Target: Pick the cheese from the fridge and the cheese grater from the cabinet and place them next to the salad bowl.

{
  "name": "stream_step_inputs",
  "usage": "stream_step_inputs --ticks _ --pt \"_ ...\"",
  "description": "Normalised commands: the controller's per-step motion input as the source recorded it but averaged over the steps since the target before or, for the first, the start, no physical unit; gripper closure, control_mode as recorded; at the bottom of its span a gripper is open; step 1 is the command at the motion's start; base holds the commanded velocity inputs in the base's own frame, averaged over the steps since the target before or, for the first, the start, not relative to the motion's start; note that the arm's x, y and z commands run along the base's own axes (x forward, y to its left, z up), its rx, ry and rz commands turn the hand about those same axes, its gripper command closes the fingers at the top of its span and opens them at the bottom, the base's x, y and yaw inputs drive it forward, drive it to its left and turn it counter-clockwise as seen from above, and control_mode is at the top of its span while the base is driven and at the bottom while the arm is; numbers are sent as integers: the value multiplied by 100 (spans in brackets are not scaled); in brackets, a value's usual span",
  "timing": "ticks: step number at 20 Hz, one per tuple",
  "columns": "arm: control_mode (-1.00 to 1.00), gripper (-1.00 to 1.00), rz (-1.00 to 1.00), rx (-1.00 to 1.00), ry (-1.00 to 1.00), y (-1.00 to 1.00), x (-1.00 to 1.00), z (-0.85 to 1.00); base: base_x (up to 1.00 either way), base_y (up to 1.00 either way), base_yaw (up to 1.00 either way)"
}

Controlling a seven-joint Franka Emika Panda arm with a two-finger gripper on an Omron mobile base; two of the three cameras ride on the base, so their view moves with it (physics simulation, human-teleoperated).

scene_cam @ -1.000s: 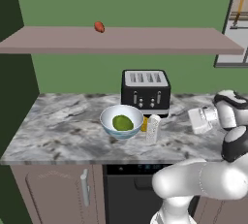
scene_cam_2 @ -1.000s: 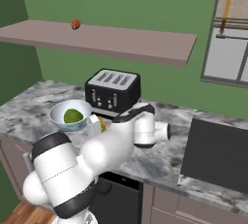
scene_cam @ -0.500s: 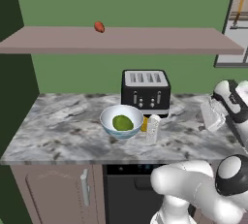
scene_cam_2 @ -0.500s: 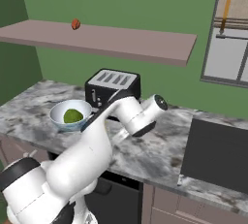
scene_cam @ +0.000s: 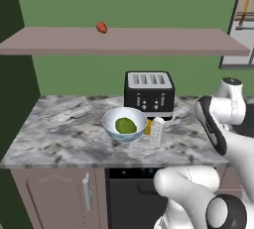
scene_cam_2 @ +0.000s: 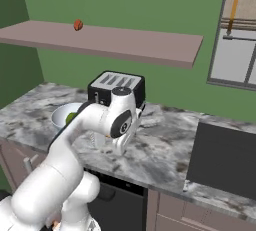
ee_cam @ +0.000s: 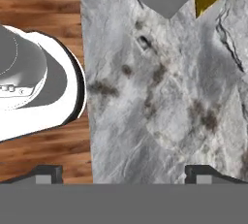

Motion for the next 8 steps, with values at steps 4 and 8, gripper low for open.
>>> stream_step_inputs --ticks 4,8 --pt "-100 -100 0 -18 33 -19 0 0 0 0 0" --pt "-100 -100 0 0 7 0 -3 0 0 0 0"
